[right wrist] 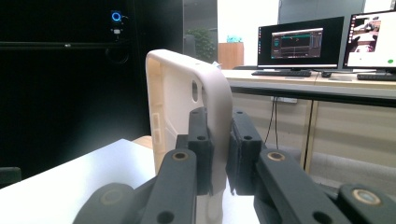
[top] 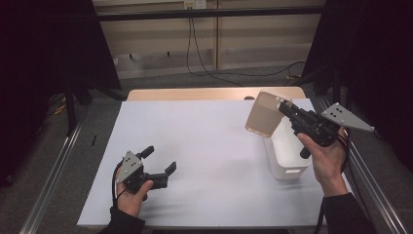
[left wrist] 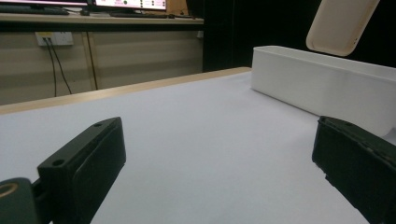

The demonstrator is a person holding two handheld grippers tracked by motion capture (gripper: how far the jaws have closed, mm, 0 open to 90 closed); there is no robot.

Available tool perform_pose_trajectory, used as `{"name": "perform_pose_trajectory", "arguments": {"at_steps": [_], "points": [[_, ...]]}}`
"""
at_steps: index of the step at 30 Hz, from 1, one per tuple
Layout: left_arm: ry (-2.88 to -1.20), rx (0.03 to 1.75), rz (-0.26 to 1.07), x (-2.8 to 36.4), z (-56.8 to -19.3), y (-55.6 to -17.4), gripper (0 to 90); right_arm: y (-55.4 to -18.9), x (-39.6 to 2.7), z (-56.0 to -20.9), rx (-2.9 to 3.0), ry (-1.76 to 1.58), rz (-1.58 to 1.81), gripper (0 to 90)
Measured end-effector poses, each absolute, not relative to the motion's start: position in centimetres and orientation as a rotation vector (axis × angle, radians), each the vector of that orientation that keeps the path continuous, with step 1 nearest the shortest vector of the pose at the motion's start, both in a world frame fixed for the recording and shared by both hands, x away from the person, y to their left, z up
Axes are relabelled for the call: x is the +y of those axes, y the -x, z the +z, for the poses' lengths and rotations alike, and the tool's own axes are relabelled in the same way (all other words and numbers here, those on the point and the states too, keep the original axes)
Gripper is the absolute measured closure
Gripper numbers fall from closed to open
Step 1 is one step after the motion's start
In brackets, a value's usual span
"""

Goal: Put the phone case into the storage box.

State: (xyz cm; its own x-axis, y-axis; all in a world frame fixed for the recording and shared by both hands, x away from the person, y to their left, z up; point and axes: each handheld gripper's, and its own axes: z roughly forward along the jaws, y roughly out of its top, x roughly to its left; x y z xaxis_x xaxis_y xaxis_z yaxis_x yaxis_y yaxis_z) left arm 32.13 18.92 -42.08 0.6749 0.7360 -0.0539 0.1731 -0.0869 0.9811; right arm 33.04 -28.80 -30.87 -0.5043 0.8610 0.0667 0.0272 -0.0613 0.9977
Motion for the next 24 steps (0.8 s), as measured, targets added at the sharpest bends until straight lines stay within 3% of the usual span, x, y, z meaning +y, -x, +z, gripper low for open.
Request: {"name": "perform_pose_trajectory", "arguments": {"at_steps": [24], "points": [[-1.645,0.772,0.624,21.3,-42.4,-31.3,2.5,-35.4,-32.1,-29.0,1.538,-0.952,1.574,81.5]]}}
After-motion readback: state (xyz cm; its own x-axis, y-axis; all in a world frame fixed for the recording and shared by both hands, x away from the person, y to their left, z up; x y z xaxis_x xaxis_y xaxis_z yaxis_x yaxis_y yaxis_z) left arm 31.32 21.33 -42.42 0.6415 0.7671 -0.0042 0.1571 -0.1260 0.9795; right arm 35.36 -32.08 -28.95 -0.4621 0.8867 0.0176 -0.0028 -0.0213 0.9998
